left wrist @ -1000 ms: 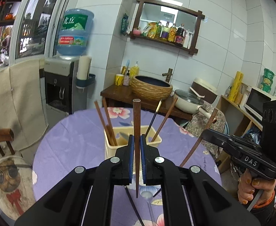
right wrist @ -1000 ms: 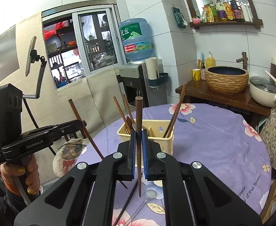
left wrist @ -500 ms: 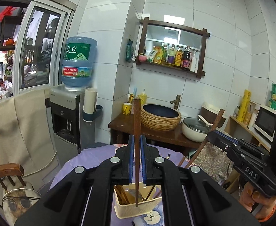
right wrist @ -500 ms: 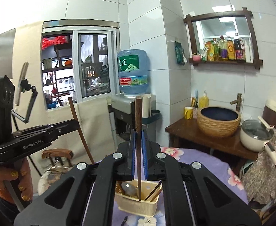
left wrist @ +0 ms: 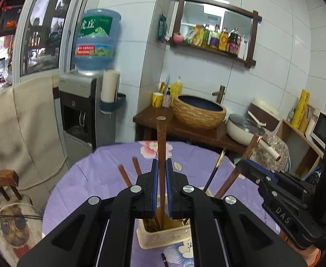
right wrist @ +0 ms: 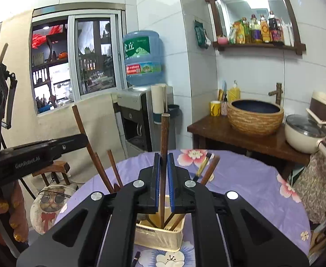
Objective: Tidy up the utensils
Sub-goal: 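Lower both chopsticks into the cream holder with both tools and open them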
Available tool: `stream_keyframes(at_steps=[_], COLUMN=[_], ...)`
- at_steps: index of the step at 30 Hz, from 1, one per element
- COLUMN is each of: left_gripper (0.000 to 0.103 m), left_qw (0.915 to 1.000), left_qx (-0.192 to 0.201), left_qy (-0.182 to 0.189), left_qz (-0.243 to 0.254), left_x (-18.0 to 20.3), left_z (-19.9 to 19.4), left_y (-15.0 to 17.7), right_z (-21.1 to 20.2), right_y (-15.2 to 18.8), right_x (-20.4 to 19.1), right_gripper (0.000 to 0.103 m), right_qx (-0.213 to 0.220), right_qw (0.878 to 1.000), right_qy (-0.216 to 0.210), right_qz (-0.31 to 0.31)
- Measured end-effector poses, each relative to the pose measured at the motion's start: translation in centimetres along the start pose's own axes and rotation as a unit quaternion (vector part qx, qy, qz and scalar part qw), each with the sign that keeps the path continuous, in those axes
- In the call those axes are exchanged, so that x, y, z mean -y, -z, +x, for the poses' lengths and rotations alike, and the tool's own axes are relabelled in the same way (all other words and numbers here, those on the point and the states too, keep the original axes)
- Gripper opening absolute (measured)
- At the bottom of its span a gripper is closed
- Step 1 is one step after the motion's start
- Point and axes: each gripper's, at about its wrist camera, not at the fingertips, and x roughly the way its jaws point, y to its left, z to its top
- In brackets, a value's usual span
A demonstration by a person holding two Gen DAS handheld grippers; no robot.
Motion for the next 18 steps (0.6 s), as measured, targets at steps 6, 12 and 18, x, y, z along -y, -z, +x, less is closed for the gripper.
stream_keyframes(at_steps=[6, 12, 18], left_gripper=[0.007, 0.011, 0.059], left_qw=[0.9986, 0.9983, 0.9996], left_qx=[-0.048, -0.052, -0.013], left_qy=[0.011, 0.017, 0.001], left_qz=[-0.019, -0.021, -0.024], left_x=[-0.8, -0.8, -1.1], left_z=[2.7, 3.1, 0.4], left_y=[3.6, 4.8, 5.3], right_z=[1.6, 1.7, 0.3], right_y=[2.2, 2.9, 3.7], right_x=[0.7, 0.7, 1.3], right_gripper=[0.007, 0.007, 0.059], right_qx=[-0.017, -0.017, 0.013], right_qw=[1.0, 1.0, 0.999], right_qy=[-0.002, 0.002, 0.02], right_qz=[0.01, 0.01, 0.024])
